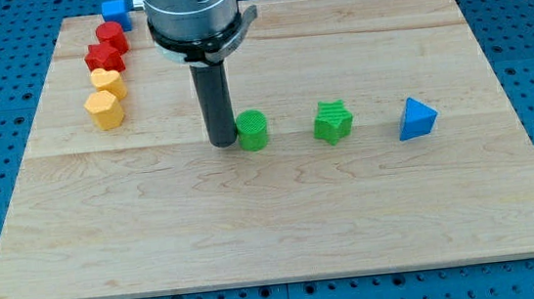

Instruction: Push the yellow hexagon towards the green circle

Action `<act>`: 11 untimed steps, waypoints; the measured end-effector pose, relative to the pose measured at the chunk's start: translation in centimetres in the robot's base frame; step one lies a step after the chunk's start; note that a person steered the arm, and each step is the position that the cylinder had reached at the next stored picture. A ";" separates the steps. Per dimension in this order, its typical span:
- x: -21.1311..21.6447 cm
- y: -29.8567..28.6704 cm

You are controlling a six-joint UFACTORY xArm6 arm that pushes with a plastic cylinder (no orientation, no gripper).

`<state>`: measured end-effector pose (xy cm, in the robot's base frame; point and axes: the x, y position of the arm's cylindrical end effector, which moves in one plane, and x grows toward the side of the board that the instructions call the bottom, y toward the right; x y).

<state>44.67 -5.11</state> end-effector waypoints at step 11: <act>-5.8 -15.6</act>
